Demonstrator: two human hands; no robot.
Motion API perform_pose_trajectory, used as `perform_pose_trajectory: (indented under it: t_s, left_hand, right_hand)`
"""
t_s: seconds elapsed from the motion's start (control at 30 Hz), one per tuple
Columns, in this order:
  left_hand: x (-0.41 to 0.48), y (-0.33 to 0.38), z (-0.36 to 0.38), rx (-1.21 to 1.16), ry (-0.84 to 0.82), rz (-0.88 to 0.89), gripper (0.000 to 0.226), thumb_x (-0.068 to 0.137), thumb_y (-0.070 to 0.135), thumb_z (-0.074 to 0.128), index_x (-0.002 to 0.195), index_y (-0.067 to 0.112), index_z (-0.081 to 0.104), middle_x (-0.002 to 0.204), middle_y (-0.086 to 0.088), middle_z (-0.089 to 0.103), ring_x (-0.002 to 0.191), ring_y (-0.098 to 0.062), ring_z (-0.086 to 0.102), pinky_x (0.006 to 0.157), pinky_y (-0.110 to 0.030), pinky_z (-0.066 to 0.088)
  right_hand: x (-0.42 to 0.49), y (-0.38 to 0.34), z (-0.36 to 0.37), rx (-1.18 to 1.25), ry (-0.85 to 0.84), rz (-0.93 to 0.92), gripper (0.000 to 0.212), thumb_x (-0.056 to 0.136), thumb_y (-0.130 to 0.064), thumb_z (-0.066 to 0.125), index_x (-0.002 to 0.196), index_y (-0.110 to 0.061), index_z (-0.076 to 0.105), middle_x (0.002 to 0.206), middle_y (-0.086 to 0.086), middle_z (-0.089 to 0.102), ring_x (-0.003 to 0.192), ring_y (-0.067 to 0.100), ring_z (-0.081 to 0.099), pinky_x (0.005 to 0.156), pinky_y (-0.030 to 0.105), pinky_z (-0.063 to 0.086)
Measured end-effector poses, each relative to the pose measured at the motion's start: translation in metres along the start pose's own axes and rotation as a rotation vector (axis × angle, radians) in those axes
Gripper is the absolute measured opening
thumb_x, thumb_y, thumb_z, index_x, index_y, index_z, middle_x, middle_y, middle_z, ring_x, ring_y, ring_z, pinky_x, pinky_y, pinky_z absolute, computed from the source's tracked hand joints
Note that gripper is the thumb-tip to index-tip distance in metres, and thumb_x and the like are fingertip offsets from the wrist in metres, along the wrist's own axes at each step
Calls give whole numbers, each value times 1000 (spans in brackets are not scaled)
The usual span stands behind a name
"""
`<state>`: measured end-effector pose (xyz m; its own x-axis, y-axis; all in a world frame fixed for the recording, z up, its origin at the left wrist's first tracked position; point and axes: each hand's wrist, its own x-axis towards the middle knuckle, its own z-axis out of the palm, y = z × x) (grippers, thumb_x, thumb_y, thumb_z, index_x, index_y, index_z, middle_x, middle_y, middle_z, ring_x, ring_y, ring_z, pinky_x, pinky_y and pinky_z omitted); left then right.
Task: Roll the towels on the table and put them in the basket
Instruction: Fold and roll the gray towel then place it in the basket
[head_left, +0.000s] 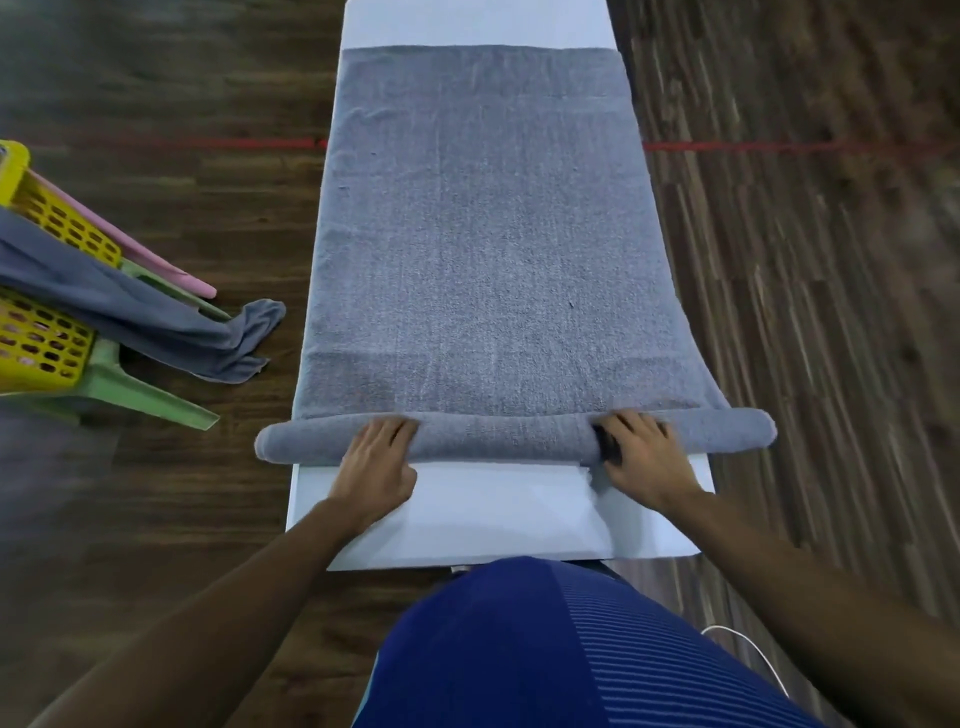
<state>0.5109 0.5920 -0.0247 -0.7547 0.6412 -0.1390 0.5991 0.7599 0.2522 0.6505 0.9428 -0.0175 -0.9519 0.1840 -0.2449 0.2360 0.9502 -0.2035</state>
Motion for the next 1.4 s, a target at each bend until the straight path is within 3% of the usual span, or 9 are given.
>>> perform_pose_trajectory:
  t_s: [0.07,0.2,0.37,0.53,0.63,0.73,0.93,1.2,1.4]
  left_hand:
    - [-1,-3,4,80,-49,-19,63,72,11,69,132,4,52,130,-15,56,119,-34,53,103,-49,41]
    - [14,-3,-6,27,2,-56,34,78,13,54,109,5,65,106,-15,67,97,-35,62,90,-45,47]
    - [36,-7,-31,-221,-245,-190,10,83,24,49,81,16,55,89,-13,67,84,-35,62,70,-39,48]
    - [42,-15,-22,-52,56,-153,26,76,10,65,101,10,60,100,-13,62,93,-36,55,77,-46,46]
    - [35,-11,-13,66,147,-2,27,73,7,71,99,8,67,100,-11,66,92,-35,60,79,-45,48]
    - [28,-15,-4,107,47,22,50,67,14,66,116,3,64,114,-13,66,105,-33,60,92,-46,47]
    - [39,-14,-11,66,29,-49,37,70,4,69,107,4,69,102,-15,71,94,-35,66,89,-45,49]
    - [56,-21,-35,-286,-342,-267,39,72,41,40,83,15,68,83,-5,70,80,-30,64,74,-38,52]
    - [41,-25,-13,-88,138,-9,19,82,18,56,96,10,66,93,-9,63,87,-34,59,77,-43,45]
  right_hand:
    - [-5,-2,5,-14,-14,-4,58,73,-25,68,129,-22,54,127,1,56,118,25,51,103,41,28]
    - [8,-5,-4,31,-5,66,43,79,-16,63,122,-21,61,120,2,63,114,28,55,97,43,34]
    - [36,-5,-32,101,-313,177,40,86,-29,56,125,-27,59,122,10,64,115,32,56,98,40,38]
    - [39,-2,-19,7,162,139,24,78,-9,65,101,-13,63,102,13,59,97,37,55,81,45,39]
    - [29,-6,-9,15,126,36,40,66,0,65,105,-11,62,103,12,60,97,37,56,79,46,44]
    - [17,-4,6,-42,57,6,66,64,-4,68,127,-11,53,126,10,55,116,33,50,101,48,39]
    - [35,-10,-4,38,136,105,40,80,-10,65,119,-17,62,116,5,65,110,31,55,99,43,33]
    - [57,0,-38,173,-457,232,30,86,-39,51,113,-29,61,117,6,65,109,29,57,96,40,39]
    - [43,-2,-15,55,139,96,18,81,-24,54,91,-12,63,93,11,59,91,36,57,79,47,43]
